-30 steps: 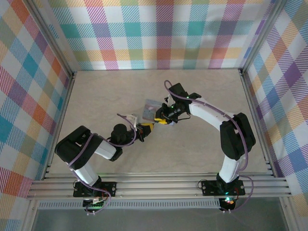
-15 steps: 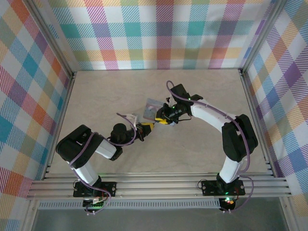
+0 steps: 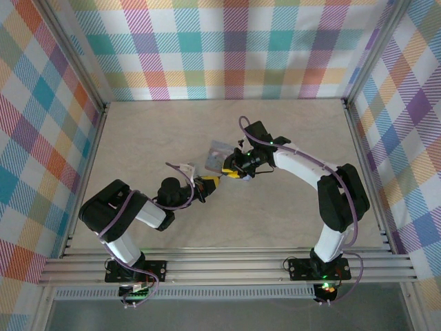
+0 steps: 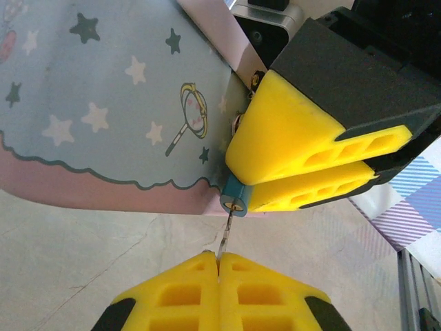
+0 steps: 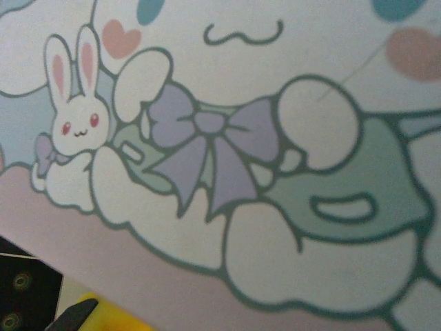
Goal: Unlock the padlock with the key
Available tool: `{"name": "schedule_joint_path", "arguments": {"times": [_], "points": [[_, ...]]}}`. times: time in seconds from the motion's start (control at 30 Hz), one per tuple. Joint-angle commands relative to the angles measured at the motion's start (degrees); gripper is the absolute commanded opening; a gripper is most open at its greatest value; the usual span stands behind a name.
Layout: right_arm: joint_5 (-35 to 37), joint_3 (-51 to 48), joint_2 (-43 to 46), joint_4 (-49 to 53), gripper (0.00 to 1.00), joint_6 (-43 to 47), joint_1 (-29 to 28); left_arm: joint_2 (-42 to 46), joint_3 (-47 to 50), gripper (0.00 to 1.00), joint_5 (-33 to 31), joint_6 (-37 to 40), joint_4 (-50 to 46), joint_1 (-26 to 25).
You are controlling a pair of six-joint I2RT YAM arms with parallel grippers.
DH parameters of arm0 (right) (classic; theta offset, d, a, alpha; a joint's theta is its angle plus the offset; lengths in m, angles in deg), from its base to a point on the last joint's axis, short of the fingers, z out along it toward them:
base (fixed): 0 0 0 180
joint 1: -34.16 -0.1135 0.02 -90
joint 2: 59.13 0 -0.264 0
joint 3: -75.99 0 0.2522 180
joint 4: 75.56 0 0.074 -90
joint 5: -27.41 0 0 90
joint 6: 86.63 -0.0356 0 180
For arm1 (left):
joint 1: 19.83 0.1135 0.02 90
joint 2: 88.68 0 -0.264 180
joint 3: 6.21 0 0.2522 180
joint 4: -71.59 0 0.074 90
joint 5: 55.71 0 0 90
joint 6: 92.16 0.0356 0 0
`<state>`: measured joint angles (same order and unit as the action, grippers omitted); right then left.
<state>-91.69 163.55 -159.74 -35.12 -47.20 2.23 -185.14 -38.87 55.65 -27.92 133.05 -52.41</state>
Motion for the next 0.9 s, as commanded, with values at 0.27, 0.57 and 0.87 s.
{"name": "schedule_joint_path", "arguments": {"times": [0.27,0.57,0.87], "points": [[-3.31,-1.2,2.37,-3.45,0.0,-1.33,0.52,0.94,-1.03,0.0,1.92,-1.05,2.83,0.85],[-2.87,-1.11,2.62,-3.64,0.0,-1.47,0.63,0.71,-1.16,0.0,3.07,-1.79,3.0,0.86],[-3.97,-1.64,3.2,-4.62,0.0,-1.98,0.62,0.94,-1.36,0.0,2.55,-2.27,2.91,0.85]]}}
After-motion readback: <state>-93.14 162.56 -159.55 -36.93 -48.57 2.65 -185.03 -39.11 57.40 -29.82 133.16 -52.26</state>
